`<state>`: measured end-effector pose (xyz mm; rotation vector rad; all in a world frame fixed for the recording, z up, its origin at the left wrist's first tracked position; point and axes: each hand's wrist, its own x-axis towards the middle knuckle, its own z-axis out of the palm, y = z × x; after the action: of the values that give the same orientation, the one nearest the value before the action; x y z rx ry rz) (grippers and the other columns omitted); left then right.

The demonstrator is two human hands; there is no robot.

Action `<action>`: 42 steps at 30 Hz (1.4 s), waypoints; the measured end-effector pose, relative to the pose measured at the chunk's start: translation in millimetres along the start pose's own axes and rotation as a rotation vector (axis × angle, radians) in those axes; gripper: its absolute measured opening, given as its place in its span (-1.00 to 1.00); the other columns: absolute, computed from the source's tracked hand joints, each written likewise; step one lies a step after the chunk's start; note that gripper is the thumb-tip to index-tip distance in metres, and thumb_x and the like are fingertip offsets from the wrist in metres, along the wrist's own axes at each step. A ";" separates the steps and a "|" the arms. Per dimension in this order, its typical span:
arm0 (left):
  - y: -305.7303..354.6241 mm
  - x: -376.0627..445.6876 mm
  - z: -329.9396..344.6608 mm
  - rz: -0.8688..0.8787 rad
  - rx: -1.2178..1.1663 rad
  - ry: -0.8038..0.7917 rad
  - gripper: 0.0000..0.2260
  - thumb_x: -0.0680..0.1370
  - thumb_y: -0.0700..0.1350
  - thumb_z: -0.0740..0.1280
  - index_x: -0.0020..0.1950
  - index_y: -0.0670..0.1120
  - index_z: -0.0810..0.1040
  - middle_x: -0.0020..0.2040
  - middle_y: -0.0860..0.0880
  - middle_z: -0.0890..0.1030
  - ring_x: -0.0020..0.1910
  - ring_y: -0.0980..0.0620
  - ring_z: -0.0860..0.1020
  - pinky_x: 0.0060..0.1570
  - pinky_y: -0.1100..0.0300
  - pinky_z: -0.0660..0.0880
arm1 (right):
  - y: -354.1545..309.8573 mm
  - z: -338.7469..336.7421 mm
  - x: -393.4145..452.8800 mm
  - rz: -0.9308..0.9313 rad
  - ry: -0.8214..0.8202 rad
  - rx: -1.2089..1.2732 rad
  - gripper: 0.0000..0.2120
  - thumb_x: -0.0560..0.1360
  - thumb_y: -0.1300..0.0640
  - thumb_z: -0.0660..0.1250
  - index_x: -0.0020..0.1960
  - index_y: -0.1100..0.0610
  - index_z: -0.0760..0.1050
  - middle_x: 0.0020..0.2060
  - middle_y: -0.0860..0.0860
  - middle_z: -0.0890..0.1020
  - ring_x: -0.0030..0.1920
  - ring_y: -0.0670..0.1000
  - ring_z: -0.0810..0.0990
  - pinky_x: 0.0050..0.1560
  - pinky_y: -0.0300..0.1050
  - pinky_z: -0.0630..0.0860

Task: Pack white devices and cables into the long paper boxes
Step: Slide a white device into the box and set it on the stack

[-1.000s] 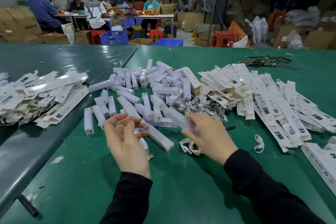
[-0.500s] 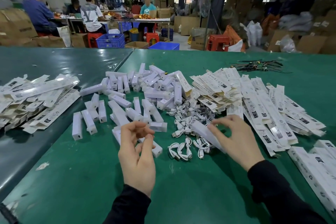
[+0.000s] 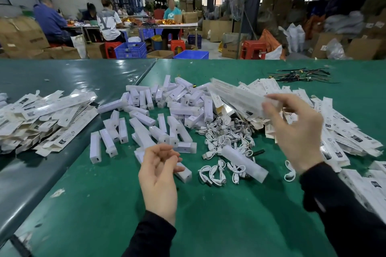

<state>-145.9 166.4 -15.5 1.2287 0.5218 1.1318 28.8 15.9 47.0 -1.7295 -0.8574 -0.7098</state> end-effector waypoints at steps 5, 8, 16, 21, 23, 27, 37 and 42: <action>12.2 9.5 -5.4 -0.466 -0.412 -0.204 -0.82 0.51 -0.09 0.29 -0.04 -0.17 0.60 -0.08 -0.14 0.68 -0.14 -0.04 0.65 -0.26 0.15 0.60 | -27.1 -54.0 -8.8 0.304 -0.361 0.616 -0.74 0.43 0.08 0.39 0.10 -0.07 0.63 -0.14 -0.11 0.68 -0.11 -0.10 0.65 -0.13 -0.29 0.61; 20.9 8.3 -9.9 -0.790 -0.293 -0.650 -0.50 0.48 0.19 0.26 0.12 -0.19 0.65 0.14 -0.20 0.65 0.04 -0.12 0.66 -0.12 0.05 0.63 | -22.8 -58.1 -24.1 0.478 -0.671 0.751 -0.56 0.31 -0.13 0.53 0.16 -0.08 0.61 -0.14 0.00 0.65 -0.12 0.02 0.65 -0.12 -0.20 0.63; 14.0 -18.3 -2.9 -0.997 -0.251 -1.282 -0.53 0.60 0.11 0.20 0.33 -0.22 0.46 0.13 -0.30 0.59 -0.03 -0.17 0.65 0.02 0.00 0.57 | -10.2 -41.2 -41.4 0.567 -0.642 0.690 -0.63 0.44 0.07 0.38 0.25 -0.10 0.56 -0.16 0.20 0.55 -0.19 0.12 0.51 -0.23 -0.21 0.54; 13.0 -22.2 4.0 -1.034 -0.253 -1.305 -0.47 0.59 0.16 0.05 0.41 -0.17 0.33 -0.02 -0.21 0.61 -0.23 -0.06 0.62 -0.12 0.03 0.62 | -12.2 -28.8 -54.7 0.629 -0.475 0.757 -0.64 0.52 0.22 0.31 0.28 -0.05 0.52 -0.26 -0.04 0.60 -0.33 -0.15 0.57 -0.31 -0.33 0.51; 12.8 -21.7 5.6 -1.050 -0.254 -1.303 -0.43 0.56 0.21 0.02 0.42 -0.13 0.35 -0.06 -0.17 0.61 -0.24 -0.02 0.58 -0.14 0.05 0.62 | -14.4 -25.7 -58.4 0.638 -0.460 0.760 -0.64 0.56 0.26 0.28 0.30 -0.04 0.50 -0.26 -0.06 0.60 -0.36 -0.18 0.56 -0.31 -0.35 0.50; 9.7 -21.4 5.3 -0.996 -0.257 -1.258 -0.42 0.53 0.13 0.21 0.41 -0.23 0.31 -0.12 -0.13 0.58 -0.26 0.00 0.54 -0.21 0.12 0.62 | -17.9 -17.7 -65.5 0.672 -0.428 0.702 -0.65 0.57 0.23 0.29 0.27 -0.10 0.50 -0.19 -0.01 0.64 -0.24 -0.09 0.62 -0.22 -0.20 0.56; 7.3 -31.2 5.5 -1.075 -0.434 -1.166 -0.47 0.47 -0.05 0.43 0.36 -0.23 0.40 -0.04 -0.25 0.54 -0.15 -0.17 0.57 -0.04 -0.18 0.58 | -21.9 -11.8 -71.5 0.753 -0.366 0.807 -0.60 0.47 0.17 0.33 0.30 -0.03 0.46 -0.02 0.06 0.70 -0.10 -0.02 0.65 -0.09 -0.14 0.62; 10.7 -34.2 11.7 -0.892 -0.188 -0.912 -0.50 0.35 -0.17 0.49 0.24 -0.22 0.45 -0.25 -0.20 0.57 -0.37 -0.17 0.60 -0.29 -0.14 0.63 | -31.2 -6.7 -77.2 0.778 -0.396 0.639 -0.42 0.31 -0.08 0.41 0.29 0.05 0.47 0.02 0.17 0.64 -0.05 0.07 0.69 -0.13 -0.15 0.64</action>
<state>-154.2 130.0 -10.3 1.0282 0.1908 -0.1654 -41.1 0.0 4.2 -1.4415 -0.5042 0.4048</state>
